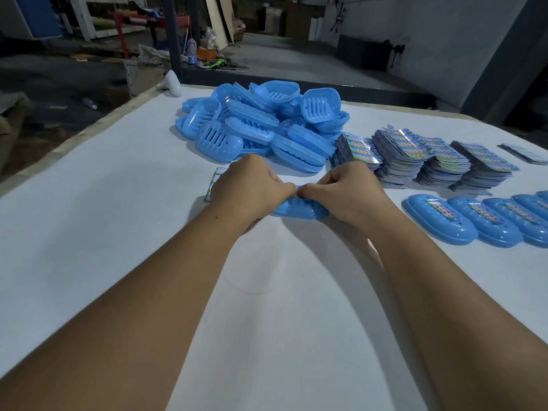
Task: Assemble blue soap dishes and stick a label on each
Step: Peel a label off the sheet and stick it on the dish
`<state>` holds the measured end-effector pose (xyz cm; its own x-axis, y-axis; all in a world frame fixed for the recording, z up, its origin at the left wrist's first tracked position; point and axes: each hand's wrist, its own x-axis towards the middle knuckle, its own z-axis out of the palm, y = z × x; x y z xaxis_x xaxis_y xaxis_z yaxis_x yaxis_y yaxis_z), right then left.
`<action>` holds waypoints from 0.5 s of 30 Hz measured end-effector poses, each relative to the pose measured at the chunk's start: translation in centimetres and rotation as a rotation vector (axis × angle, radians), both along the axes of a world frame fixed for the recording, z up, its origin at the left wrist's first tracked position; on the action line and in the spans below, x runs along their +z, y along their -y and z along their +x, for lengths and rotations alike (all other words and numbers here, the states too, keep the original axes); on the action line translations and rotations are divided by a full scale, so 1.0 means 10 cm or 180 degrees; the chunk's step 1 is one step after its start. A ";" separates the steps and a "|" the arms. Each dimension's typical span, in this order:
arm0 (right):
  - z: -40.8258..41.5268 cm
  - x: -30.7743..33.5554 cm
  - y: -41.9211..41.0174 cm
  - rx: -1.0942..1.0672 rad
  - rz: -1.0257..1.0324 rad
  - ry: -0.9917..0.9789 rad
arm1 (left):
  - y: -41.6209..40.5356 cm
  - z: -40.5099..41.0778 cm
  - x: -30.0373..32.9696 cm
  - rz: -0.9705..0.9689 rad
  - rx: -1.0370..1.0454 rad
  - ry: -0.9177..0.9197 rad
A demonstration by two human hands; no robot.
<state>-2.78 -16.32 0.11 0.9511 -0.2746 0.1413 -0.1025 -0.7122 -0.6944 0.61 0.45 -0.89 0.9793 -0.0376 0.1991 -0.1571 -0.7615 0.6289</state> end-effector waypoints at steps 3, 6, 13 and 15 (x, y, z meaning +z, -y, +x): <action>-0.01 0.02 -0.01 -0.0041 -0.0164 -0.0034 | 0.01 0.00 0.00 0.0098 0.0026 0.0029; -0.02 0.05 -0.01 -0.0017 -0.0209 -0.0050 | 0.02 0.00 0.01 0.0167 0.0080 0.0073; -0.04 0.10 0.00 0.0020 -0.0233 -0.0051 | 0.03 -0.04 0.02 0.0058 0.0050 0.0062; -0.04 0.10 0.01 0.0032 -0.0225 -0.0049 | 0.03 -0.05 0.03 -0.0045 0.0021 0.0032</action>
